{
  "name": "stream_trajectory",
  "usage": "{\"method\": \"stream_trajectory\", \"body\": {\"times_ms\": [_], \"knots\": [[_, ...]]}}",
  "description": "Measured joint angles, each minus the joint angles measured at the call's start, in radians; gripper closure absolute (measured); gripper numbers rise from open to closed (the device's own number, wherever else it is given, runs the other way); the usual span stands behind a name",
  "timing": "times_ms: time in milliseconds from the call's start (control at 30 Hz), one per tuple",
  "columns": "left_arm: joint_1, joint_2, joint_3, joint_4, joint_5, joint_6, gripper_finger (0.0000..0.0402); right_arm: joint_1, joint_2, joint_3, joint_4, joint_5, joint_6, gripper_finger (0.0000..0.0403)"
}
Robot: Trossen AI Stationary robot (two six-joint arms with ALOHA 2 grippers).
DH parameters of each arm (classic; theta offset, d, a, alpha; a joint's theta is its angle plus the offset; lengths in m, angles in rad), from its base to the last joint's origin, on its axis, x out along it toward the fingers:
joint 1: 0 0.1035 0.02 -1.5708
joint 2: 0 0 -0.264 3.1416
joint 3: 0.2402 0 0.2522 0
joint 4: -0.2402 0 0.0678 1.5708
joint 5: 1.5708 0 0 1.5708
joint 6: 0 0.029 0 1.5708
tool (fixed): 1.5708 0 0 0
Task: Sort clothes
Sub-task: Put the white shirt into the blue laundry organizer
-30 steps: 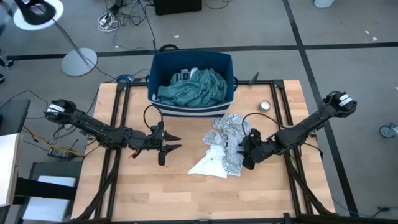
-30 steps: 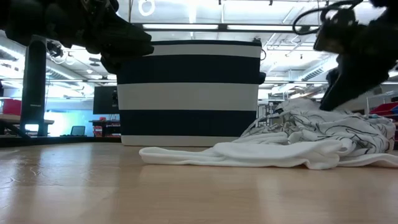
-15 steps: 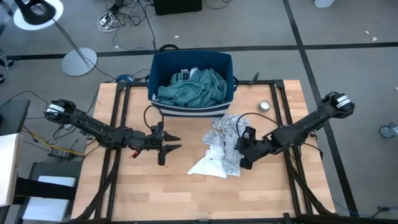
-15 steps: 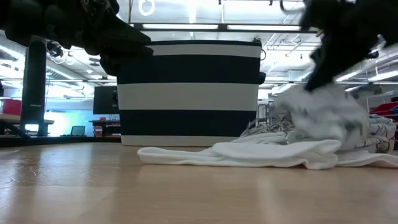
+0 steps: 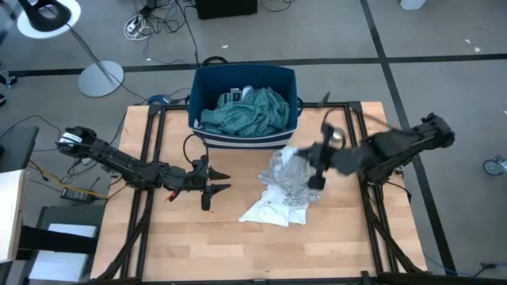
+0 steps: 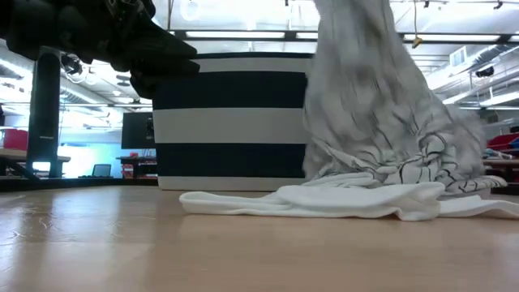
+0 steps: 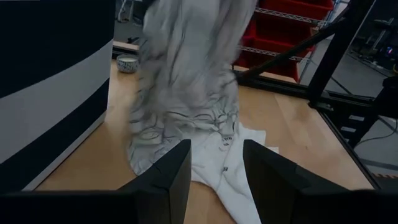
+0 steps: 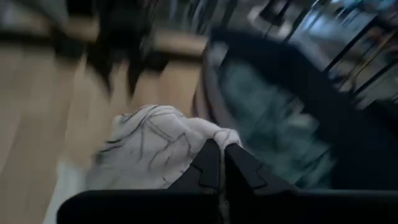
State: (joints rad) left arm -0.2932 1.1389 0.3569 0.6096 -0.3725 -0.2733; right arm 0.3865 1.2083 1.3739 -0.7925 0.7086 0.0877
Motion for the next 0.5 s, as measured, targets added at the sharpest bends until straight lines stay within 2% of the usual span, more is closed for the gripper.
{"method": "stream_trajectory", "body": {"times_ms": [167,300,500], "knots": [[0.000,0.000,0.000,0.000,0.000,0.000,0.0251,-0.077,0.000,0.169,0.115,0.012,-0.182,0.0401],[0.000,0.000,0.000,0.001,0.000,0.000,0.0251,-0.162,0.014,0.257,0.291,-0.021,-0.360,0.0401],[0.000,0.000,0.000,0.007,-0.001,0.004,0.0251,-0.318,0.108,0.389,0.490,-0.193,-0.516,0.0401]]}}
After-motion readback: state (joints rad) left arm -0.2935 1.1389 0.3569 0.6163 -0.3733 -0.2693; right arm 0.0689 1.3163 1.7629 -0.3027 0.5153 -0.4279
